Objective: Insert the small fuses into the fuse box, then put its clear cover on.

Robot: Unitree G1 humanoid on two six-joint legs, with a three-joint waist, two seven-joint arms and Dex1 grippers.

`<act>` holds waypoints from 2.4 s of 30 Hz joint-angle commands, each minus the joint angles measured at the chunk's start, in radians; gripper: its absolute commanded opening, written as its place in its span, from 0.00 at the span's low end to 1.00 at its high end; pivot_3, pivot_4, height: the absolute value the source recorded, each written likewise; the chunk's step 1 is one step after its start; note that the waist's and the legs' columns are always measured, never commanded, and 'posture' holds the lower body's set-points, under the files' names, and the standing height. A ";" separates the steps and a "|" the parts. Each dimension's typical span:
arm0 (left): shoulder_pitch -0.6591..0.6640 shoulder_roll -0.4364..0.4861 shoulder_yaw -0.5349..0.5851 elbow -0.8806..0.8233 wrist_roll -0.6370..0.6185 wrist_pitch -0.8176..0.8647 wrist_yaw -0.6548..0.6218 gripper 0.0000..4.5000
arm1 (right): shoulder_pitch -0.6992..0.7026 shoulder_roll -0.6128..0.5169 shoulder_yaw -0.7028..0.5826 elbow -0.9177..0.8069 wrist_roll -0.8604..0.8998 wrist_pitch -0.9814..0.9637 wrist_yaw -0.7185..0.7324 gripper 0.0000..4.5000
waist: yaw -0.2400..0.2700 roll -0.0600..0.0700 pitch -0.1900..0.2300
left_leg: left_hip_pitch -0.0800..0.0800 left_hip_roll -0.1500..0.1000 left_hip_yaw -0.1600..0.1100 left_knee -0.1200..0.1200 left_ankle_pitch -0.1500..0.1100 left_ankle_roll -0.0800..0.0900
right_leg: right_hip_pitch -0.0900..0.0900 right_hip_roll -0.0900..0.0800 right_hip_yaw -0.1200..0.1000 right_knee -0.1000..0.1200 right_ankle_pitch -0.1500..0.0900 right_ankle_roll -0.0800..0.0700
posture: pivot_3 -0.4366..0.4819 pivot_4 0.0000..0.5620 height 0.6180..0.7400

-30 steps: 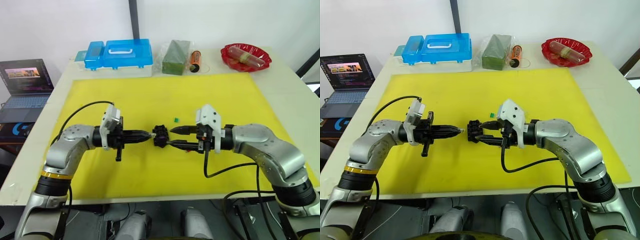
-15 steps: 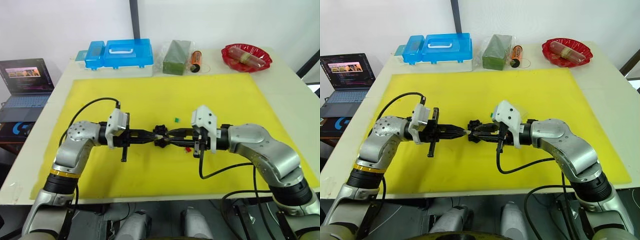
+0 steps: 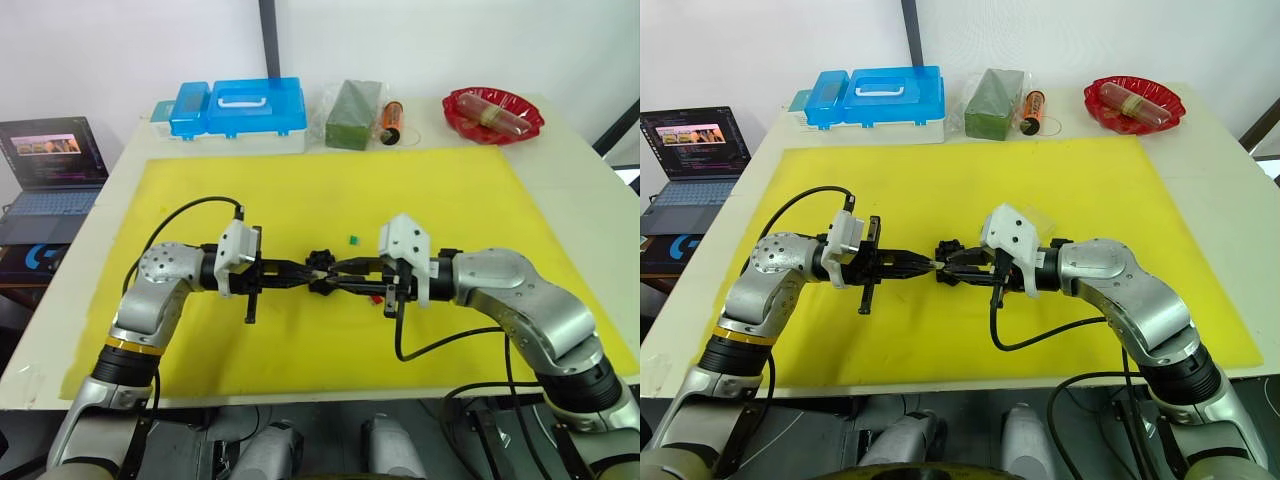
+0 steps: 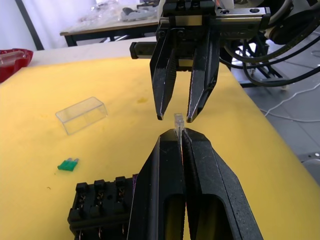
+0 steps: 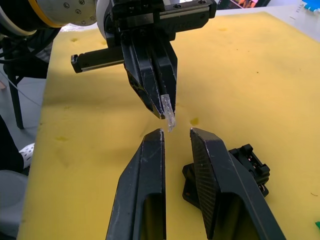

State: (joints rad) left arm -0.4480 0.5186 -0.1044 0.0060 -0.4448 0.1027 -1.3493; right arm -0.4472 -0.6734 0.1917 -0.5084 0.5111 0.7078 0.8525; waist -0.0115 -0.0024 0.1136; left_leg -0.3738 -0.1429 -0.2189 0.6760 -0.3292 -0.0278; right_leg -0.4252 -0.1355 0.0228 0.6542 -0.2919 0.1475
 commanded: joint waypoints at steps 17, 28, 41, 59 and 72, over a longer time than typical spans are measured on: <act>-0.012 -0.007 -0.009 -0.023 -0.002 -0.022 -0.008 0.00 | -0.023 0.024 -0.005 -0.036 0.005 -0.008 0.005 0.11 | 0.000 0.000 0.000 | 0.000 0.000 0.000 0.000 0.000 0.000 | 0.000 0.000 0.000 0.000 0.000 0.000 | 0.48 0.27 1.00; 0.001 0.001 -0.011 -0.033 0.005 -0.027 -0.006 0.00 | -0.043 0.019 -0.021 -0.045 0.032 0.025 0.009 0.00 | 0.000 0.000 0.000 | 0.000 0.000 0.000 0.000 0.000 0.000 | 0.000 0.000 0.000 0.000 0.000 0.000 | 0.48 0.27 1.00; 0.109 0.031 0.060 -0.103 0.008 0.056 0.170 0.94 | -0.125 -0.011 0.019 -0.013 -0.015 0.046 0.007 0.00 | -0.002 0.000 0.000 | 0.001 0.000 0.000 -0.001 0.000 0.000 | 0.000 0.000 0.000 0.000 0.000 0.000 | 0.48 0.27 1.00; 0.223 -0.176 -0.005 -0.014 0.153 -0.094 0.428 1.00 | -0.265 -0.003 0.152 0.235 -0.196 -0.070 0.118 0.00 | 0.000 0.000 0.000 | 0.000 0.000 0.000 -0.001 0.000 0.000 | 0.000 0.000 0.000 -0.001 0.000 0.000 | 0.48 0.27 1.00; 0.251 -0.205 -0.015 -0.011 0.159 -0.112 0.463 1.00 | -0.331 0.051 0.203 0.450 -0.302 -0.268 0.265 0.00 | -0.001 0.000 0.000 | 0.000 0.000 0.000 -0.001 0.000 0.000 | 0.000 0.000 0.000 -0.001 0.000 0.000 | 0.48 0.27 1.00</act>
State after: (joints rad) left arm -0.1983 0.3102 -0.1260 0.0190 -0.2854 0.0112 -0.8899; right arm -0.7543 -0.6331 0.4002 -0.0593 0.2198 0.4714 1.0985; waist -0.0124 -0.0027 0.1138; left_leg -0.3736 -0.1432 -0.2187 0.6747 -0.3292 -0.0278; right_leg -0.4254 -0.1358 0.0228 0.6532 -0.2919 0.1474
